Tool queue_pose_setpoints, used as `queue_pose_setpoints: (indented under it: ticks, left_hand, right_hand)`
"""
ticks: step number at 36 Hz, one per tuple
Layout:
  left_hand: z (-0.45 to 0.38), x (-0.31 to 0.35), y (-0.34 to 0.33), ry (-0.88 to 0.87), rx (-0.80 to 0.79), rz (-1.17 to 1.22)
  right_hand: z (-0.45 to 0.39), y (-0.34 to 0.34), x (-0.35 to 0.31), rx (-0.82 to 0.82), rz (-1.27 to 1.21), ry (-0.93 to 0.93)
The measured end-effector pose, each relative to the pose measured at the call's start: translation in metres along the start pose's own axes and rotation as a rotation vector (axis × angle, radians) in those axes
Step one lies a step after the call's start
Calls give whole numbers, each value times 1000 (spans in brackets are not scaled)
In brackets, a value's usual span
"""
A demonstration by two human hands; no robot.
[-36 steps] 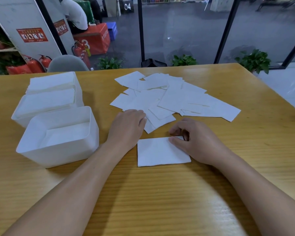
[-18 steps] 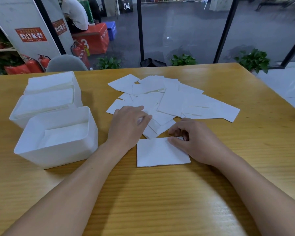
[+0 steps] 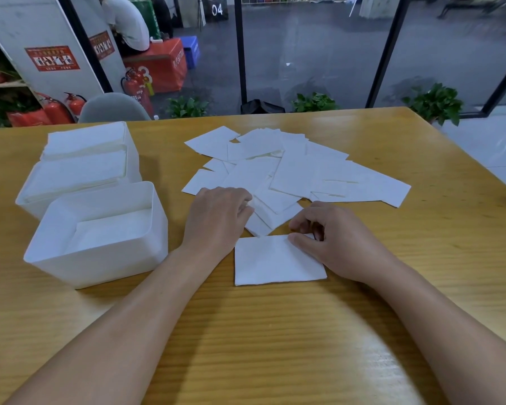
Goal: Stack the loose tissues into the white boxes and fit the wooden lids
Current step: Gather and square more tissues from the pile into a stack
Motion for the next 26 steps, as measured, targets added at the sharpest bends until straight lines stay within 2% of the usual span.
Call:
queue_pose_setpoints:
  ticks: [7, 11, 17, 21, 24, 26]
  left_hand:
    - [-7, 5, -2, 45, -4, -26]
    - [-7, 6, -1, 38, -8, -102]
    - [-7, 6, 4, -3, 2, -96]
    - [-2, 14, 10, -122, -14, 2]
    - [13, 26, 16, -278, 10, 68]
    - [22, 30, 19, -307, 26, 145]
  right_hand:
    - [-2, -1, 2, -3, 31, 15]
    - [-2, -1, 2, 0, 26, 16]
    - [-1, 0, -1, 4, 18, 4]
    - [-1, 3, -5, 132, -18, 8]
    - [-2, 8, -13, 215, 59, 39]
    - [-2, 11, -16, 246, 117, 44]
Point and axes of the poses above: each hand's wrist, its own z-axis away from the middle knuckle, its own y-axis out of the back of the hand, x = y × z, the point moved 4 cm from there along -z, towards the middle knuckle, and after that the axes turned 2 degrees about x, right-handed, at the moved point
